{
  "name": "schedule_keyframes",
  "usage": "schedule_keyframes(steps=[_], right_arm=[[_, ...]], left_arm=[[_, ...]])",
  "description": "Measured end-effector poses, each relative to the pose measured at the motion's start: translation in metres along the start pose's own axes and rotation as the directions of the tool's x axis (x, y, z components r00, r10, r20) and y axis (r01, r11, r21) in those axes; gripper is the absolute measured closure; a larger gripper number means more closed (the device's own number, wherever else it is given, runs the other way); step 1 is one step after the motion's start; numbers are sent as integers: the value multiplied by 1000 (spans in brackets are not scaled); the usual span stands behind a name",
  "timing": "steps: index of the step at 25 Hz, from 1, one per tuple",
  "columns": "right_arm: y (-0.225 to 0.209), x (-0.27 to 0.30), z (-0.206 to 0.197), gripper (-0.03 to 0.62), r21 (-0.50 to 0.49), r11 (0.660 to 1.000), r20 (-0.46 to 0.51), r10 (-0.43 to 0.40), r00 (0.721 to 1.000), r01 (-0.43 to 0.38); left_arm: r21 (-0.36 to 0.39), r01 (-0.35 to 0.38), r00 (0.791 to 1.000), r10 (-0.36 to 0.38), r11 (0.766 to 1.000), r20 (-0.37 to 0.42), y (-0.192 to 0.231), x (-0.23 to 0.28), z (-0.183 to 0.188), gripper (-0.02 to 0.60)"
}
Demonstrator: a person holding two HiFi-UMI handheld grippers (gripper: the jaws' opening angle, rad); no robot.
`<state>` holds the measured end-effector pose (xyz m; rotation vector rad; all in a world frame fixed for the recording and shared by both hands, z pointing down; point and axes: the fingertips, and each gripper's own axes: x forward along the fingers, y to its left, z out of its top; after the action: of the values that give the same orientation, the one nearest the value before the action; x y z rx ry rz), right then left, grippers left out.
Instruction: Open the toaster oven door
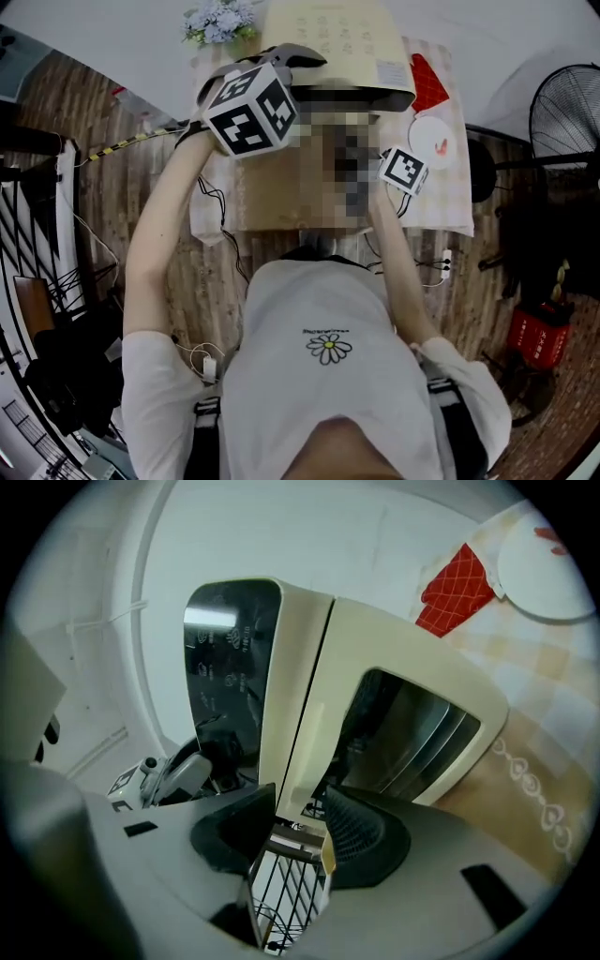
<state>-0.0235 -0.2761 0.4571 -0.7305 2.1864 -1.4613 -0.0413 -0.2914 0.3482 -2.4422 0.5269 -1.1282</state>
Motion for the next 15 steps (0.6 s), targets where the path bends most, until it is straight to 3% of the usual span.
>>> schedule_keyframes(steps=[7,15], right_arm=[[-14,5,6,482,120,993,41,-28,999,23],[-16,9,10,528,254,966,91,32,995,-54]], left_arm=[[1,5,1000,-5,1000,2,-1,-1,0,362],[5,4,1000,-4,1000,6,0,0,-1,362]])
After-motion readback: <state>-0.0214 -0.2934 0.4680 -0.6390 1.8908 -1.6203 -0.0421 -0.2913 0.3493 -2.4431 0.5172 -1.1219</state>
